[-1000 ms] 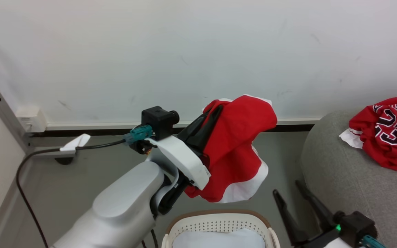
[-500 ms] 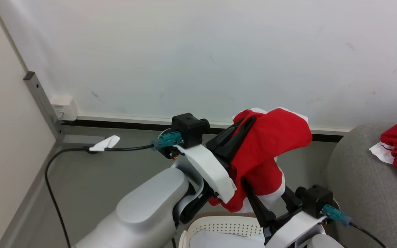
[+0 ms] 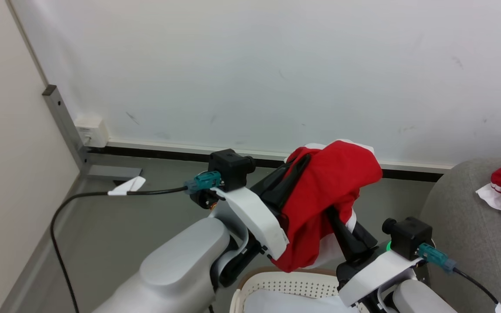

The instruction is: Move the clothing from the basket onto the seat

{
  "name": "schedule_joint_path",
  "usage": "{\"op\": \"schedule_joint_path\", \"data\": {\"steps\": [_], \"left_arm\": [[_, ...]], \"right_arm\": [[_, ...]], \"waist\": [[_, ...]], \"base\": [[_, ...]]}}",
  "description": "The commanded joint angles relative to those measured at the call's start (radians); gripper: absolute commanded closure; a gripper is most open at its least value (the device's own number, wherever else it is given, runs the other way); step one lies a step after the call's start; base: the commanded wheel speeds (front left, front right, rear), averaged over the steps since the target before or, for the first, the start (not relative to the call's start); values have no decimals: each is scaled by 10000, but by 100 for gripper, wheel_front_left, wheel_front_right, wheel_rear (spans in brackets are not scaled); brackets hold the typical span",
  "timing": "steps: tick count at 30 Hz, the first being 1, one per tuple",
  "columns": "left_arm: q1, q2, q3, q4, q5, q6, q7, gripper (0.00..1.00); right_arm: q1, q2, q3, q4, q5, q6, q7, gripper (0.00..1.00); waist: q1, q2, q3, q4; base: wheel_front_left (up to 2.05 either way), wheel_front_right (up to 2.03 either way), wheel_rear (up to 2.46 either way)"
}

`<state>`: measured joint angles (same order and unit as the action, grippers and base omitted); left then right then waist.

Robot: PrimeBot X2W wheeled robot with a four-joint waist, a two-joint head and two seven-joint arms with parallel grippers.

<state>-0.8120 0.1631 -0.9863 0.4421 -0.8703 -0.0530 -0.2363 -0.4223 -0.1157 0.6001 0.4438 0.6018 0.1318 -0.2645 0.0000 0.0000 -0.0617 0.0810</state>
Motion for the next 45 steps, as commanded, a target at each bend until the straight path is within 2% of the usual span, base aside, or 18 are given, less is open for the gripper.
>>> {"op": "schedule_joint_path", "data": {"steps": [1,7,8,9,10,21,32,39,45], "left_arm": [[131,49,18,41,-30,-3,-25,100],[291,134,74,205,-13,93,-105,100],[317,149,95,222,15,116,-118,86],[348,154,102,224,45,149,-117,58],[389,166,93,225,77,163,-128,0],[863,323,133,-77,362,233,-252,0],[1449,249,490,-867,1596,19,-276,0],[1938,136,862,-1088,2475,-170,-279,0],[2148,-29,1038,-920,2919,-329,-280,0]], "right_arm": [[92,-70,-81,-137,20,-22,7,100],[306,-325,-502,-756,-28,-22,7,100],[345,-369,-559,-855,-40,-22,9,100],[375,-413,-634,-970,-45,-24,9,100],[388,-474,-705,-1100,-68,-24,7,100],[570,-1351,-2167,-2352,-430,-22,4,100],[1208,-2134,-3261,-3413,-832,-22,6,100],[1814,-2107,-3906,-3963,-1010,-22,7,100],[1850,-2151,-3999,-4255,-1065,-23,7,100]], "waist": [[0,0,33,-79],[0,0,154,-481],[0,0,173,-573],[0,0,188,-669],[0,0,206,-774],[0,0,438,-2242],[0,0,680,-3961],[0,0,882,-4734],[0,0,993,-5030]], "base": [[0,0,0],[0,0,0],[0,0,0],[0,0,0],[0,0,0],[0,0,0],[0,0,0],[0,0,0],[0,0,0]]}}
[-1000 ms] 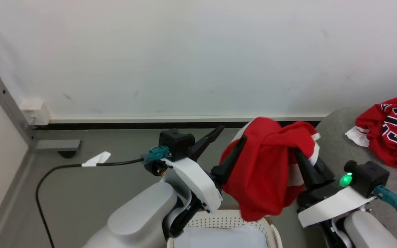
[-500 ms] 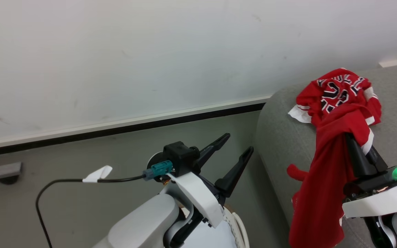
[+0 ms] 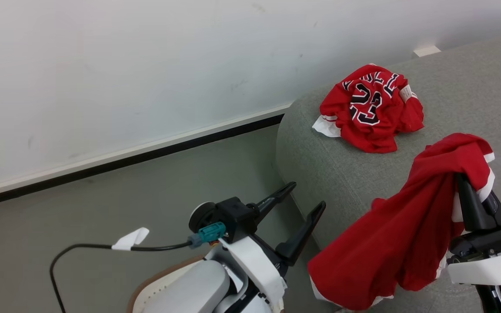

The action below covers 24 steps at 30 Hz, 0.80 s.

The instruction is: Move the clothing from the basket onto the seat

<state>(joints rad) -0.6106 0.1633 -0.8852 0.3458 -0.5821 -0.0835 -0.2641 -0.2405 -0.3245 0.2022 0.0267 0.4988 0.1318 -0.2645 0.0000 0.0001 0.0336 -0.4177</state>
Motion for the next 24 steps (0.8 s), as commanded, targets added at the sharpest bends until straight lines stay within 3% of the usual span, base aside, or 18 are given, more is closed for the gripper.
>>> {"op": "schedule_joint_path", "data": {"steps": [1,8,13,17,24], "left_arm": [[149,-53,61,78,109,-52,-2,0],[6,-119,63,361,363,-211,-2,0],[-449,-8,-106,477,498,-294,31,0],[-817,87,-195,434,562,-354,156,0],[-1380,328,-326,178,660,-384,324,0]], "right_arm": [[-21,-74,-10,-119,-40,-23,7,100],[-959,-482,88,-312,-48,-23,7,100],[-2221,-1413,-260,-107,33,-23,14,100],[-3084,-2459,-1016,-1,-135,-24,158,100],[-3733,-3618,-2731,412,-108,-24,384,100]], "waist": [[0,-1,56,-58],[0,-1,521,-17],[0,-1,1316,253],[0,-1,2096,578],[0,-1,3387,1085]], "base": [[0,0,0],[0,0,0],[0,0,0],[0,0,0],[0,0,0]]}}
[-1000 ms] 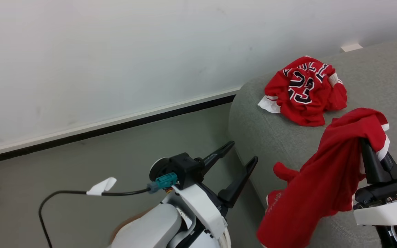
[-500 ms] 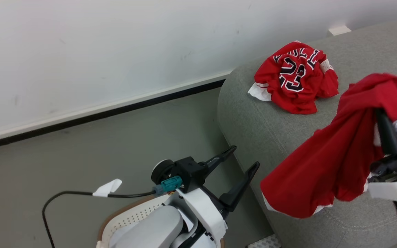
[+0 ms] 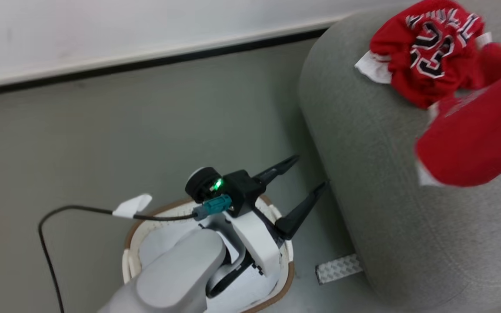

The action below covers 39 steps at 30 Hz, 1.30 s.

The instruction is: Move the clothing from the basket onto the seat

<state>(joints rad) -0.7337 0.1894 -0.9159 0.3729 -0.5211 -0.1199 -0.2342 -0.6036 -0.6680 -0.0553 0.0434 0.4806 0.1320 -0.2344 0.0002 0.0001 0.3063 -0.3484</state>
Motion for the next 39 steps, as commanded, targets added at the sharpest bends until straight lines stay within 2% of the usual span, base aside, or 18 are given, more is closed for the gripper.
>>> {"op": "schedule_joint_path", "data": {"steps": [1,6,7,11,17,22,23,24,25,26,27,28,33,39], "left_arm": [[-240,78,-43,-128,73,-27,57,0],[-571,205,-72,-282,178,-21,176,0],[-571,205,-72,-282,178,-21,176,0],[-844,317,-108,-439,277,-25,287,0],[-1218,366,-147,-590,411,-32,365,0],[-1275,249,-234,-409,380,-48,220,0],[-1268,220,-217,-366,339,-49,187,0],[-1258,203,-210,-328,300,-50,135,0],[-1251,179,-202,-274,273,-52,89,0],[-1240,151,-196,-228,250,-55,69,0],[-1222,130,-199,-172,222,-58,17,0],[-1198,121,-192,-116,200,-60,-17,0],[-963,28,-181,158,72,-63,-146,0],[-325,2,50,547,-211,-56,-278,0]], "right_arm": [[-93,-373,-321,491,116,-26,73,100],[-524,-933,-1031,1976,640,-26,-40,100],[-524,-933,-1031,1976,640,-26,-40,100],[-1060,-1103,-1193,3273,857,-26,-6,100],[-1722,-854,-44,5162,858,-26,817,100],[-1980,-621,915,6625,1270,-26,2003,100],[-1986,-637,1074,6822,1324,-26,2156,97],[-2004,-668,1179,6995,1425,-26,2308,87],[-1982,-716,1328,7145,1469,-26,2442,70],[-1968,-769,1443,7252,1511,-26,2517,47],[-1971,-814,1573,7317,1576,-26,2601,16],[-1983,-823,1678,7405,1653,-26,2684,0],[-2010,-864,2237,7596,1795,-26,3133,0],[-1812,-1123,3096,7159,1562,-26,3502,0]], "waist": [[-2,-1,842,471],[-2,-1,1739,706],[-2,-1,1739,706],[-2,-1,2489,873],[-2,-1,3528,1131],[-2,-1,3670,1365],[-2,-1,3642,1406],[-2,-1,3604,1441],[-2,-1,3549,1475],[-2,-1,3485,1500],[-2,-1,3414,1517],[-2,-1,3329,1523],[-2,-1,2658,1475],[-2,-1,1123,1313]], "base": [[0,0,0],[0,0,0],[0,0,0],[0,0,0],[0,0,0],[0,0,0],[0,0,0],[0,0,0],[0,0,0],[0,0,0],[0,0,0],[0,0,0],[0,0,0],[0,0,0]]}}
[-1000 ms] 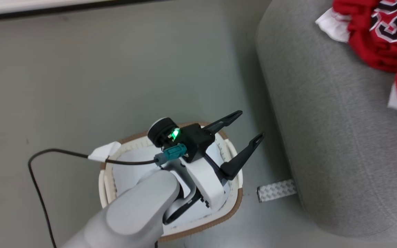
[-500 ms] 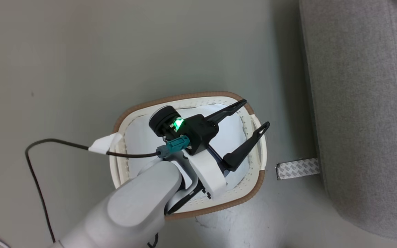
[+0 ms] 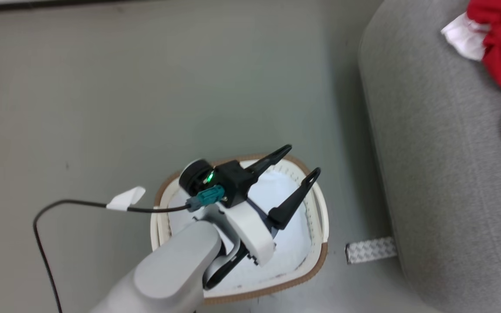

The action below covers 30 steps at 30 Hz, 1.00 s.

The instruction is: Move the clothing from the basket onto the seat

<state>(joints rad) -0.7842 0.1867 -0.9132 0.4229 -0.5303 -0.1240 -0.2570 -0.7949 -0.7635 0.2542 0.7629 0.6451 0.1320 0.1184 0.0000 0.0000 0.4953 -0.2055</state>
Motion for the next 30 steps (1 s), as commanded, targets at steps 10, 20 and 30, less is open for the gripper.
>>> {"op": "schedule_joint_path", "data": {"steps": [10,20,30], "left_arm": [[1760,195,1453,-281,-389,407,-68,0],[3229,383,3009,-1161,-347,691,-72,0],[5104,667,5497,-2012,114,1524,-71,0]], "right_arm": [[727,-558,838,-1961,-30,-26,-69,0],[1803,395,662,-3877,452,-26,-1147,0],[3589,2433,270,-4332,-239,-26,-3254,0]], "waist": [[0,0,-3482,-44],[0,0,-5033,602],[0,0,-5323,963]], "base": [[0,0,0],[0,0,0],[0,0,0]]}}
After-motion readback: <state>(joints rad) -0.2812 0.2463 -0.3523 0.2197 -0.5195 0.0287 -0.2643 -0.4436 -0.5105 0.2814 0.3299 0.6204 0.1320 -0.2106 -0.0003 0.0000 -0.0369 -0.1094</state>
